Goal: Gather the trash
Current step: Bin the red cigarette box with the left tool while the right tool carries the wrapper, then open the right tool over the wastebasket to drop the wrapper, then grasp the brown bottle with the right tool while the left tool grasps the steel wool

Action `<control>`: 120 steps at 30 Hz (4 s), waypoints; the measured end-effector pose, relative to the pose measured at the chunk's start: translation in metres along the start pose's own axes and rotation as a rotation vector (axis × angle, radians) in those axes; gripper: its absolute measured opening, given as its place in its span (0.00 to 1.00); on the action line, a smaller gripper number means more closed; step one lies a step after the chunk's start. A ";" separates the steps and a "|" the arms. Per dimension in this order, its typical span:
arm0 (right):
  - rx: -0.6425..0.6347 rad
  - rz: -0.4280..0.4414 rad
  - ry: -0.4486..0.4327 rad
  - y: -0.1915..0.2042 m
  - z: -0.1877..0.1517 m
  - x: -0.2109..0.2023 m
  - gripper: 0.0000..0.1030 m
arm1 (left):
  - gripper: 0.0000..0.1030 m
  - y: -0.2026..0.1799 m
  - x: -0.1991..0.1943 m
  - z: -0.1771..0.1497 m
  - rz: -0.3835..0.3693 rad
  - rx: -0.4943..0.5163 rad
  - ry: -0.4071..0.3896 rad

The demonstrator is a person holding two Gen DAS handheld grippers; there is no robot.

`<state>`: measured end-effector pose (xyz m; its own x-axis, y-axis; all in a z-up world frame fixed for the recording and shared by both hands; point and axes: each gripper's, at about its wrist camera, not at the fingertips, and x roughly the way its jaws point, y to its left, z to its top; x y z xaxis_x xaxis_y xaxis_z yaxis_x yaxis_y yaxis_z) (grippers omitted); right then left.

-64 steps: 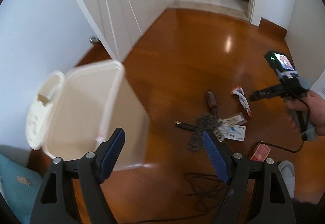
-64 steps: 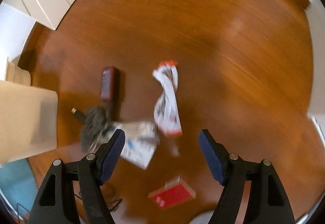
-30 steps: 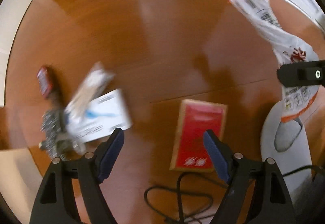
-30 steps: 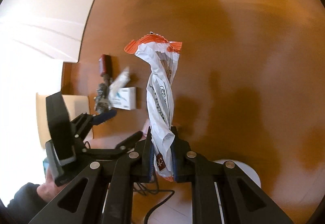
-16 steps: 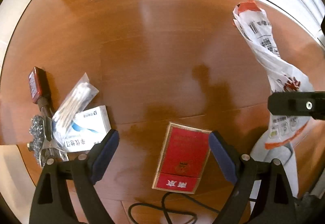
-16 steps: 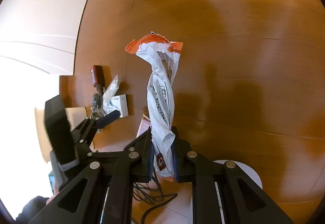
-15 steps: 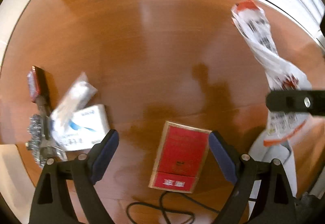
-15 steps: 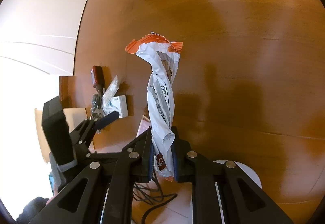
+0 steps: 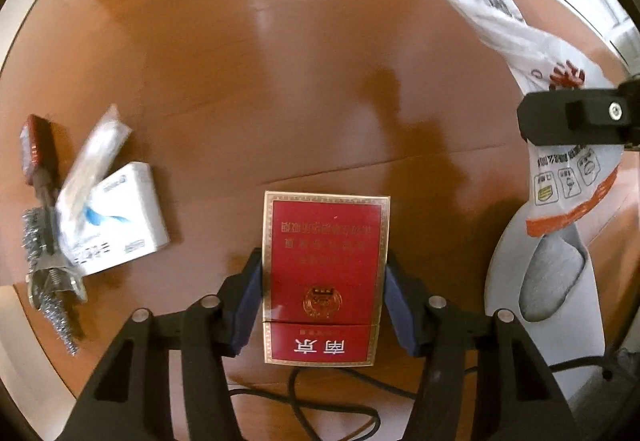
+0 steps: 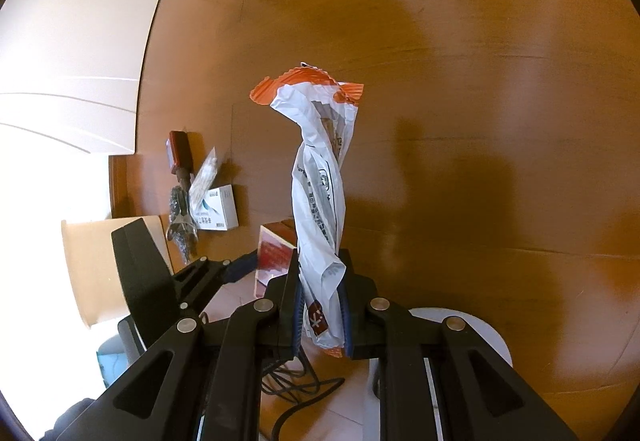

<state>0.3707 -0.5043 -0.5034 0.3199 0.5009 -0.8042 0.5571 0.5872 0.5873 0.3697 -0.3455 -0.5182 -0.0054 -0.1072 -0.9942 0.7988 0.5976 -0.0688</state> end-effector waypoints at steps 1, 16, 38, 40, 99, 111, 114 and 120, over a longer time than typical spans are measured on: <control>-0.001 0.000 -0.002 0.001 0.000 0.000 0.17 | 0.53 0.018 -0.005 -0.007 -0.004 -0.012 -0.014; -0.255 0.031 -0.114 0.140 0.013 -0.095 0.17 | 0.53 0.248 -0.328 -0.134 0.340 -0.676 -0.449; -0.849 -0.048 0.114 0.468 -0.097 -0.080 0.17 | 0.76 0.337 -0.427 -0.303 0.304 -1.156 -0.439; -0.849 0.006 0.162 0.512 -0.114 -0.051 0.17 | 0.76 0.324 -0.449 -0.329 0.263 -1.228 -0.499; -0.646 -0.199 0.085 0.293 0.104 0.197 0.32 | 0.77 0.229 -0.054 -0.065 0.286 -0.206 -0.021; -0.534 -0.136 0.072 0.253 0.113 0.171 0.32 | 0.39 0.237 -0.009 -0.038 0.194 -0.316 0.047; -0.528 -0.134 0.066 0.257 0.103 0.185 0.32 | 0.17 0.241 -0.018 -0.044 0.155 -0.353 0.013; -0.497 -0.121 0.075 0.248 0.099 0.183 0.32 | 0.12 0.241 -0.060 -0.060 0.119 -0.446 -0.092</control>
<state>0.6433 -0.3305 -0.5137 0.2094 0.4441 -0.8711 0.1493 0.8659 0.4774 0.5262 -0.1472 -0.4796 0.1397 -0.0754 -0.9873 0.4540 0.8910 -0.0038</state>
